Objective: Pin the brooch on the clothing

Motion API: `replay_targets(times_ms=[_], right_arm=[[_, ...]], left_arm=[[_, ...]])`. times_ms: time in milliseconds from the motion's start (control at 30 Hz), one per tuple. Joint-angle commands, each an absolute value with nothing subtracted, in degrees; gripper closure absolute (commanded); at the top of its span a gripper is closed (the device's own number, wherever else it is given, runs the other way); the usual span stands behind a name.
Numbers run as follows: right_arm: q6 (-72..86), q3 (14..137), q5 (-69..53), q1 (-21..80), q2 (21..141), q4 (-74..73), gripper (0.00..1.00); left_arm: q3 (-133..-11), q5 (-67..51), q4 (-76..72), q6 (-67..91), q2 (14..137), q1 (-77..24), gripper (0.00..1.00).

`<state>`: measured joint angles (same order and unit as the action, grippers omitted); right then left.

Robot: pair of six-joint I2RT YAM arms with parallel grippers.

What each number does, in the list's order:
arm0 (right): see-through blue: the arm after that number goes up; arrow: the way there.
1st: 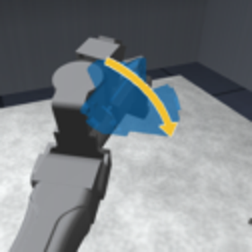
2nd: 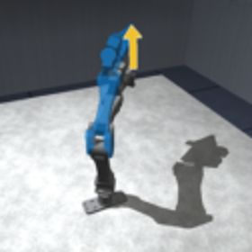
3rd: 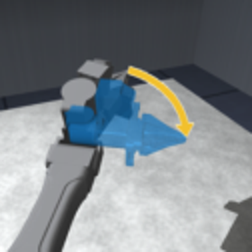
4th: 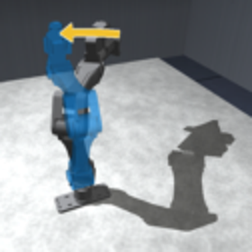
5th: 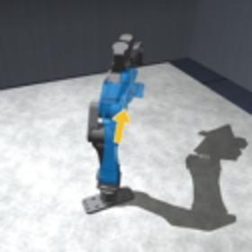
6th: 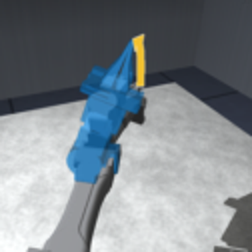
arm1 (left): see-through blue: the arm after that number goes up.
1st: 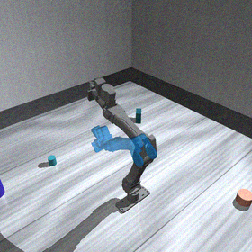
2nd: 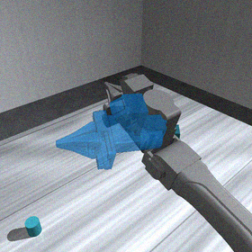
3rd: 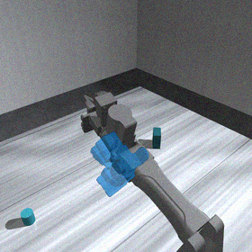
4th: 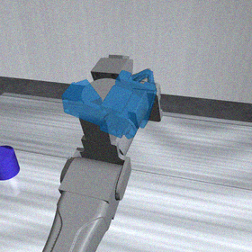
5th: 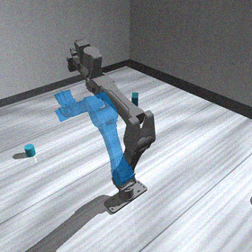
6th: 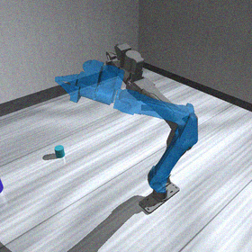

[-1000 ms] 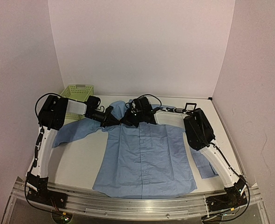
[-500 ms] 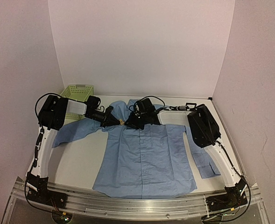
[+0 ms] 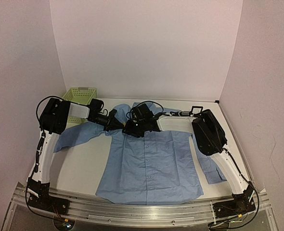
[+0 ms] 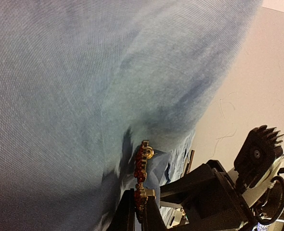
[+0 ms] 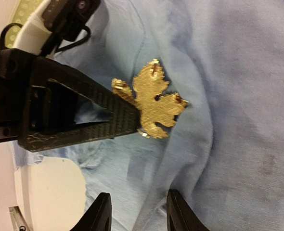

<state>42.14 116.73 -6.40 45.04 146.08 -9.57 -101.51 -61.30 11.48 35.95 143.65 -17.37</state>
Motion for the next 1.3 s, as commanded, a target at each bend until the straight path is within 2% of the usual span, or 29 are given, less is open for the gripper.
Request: replay_targets(times_ms=[0, 267, 467, 800, 867, 1033, 1267], right_arm=[[41.2, 117.8, -1.2, 45.0, 143.9, -13.2, 0.59], [39.9, 124.0, 1.9, 45.2, 146.4, -15.0, 0.58], [40.8, 125.9, 2.1, 45.1, 150.3, -15.9, 0.67], [39.3, 126.2, 2.5, 45.3, 151.8, -17.4, 0.69], [39.3, 126.9, 1.0, 45.4, 152.9, -17.3, 0.75], [39.5, 130.7, -3.6, 45.4, 156.1, -17.2, 1.0], [35.5, 134.7, -5.3, 45.4, 157.0, -14.6, 1.0]], left_arm=[[-99.2, -57.7, 13.7, 36.7, 145.1, -18.0, 1.0], [-99.2, -57.9, 13.6, 36.7, 145.2, -18.0, 1.0], [-99.3, -58.0, 13.4, 36.9, 145.2, -18.0, 1.0], [-99.4, -58.2, 13.2, 37.0, 145.2, -18.1, 1.0], [-99.3, -58.2, 13.1, 37.2, 145.3, -18.2, 1.0], [-98.9, -58.7, 12.1, 38.1, 145.2, -18.6, 1.0], [-95.9, -61.3, 6.3, 44.1, 145.1, -19.4, 1.0]])
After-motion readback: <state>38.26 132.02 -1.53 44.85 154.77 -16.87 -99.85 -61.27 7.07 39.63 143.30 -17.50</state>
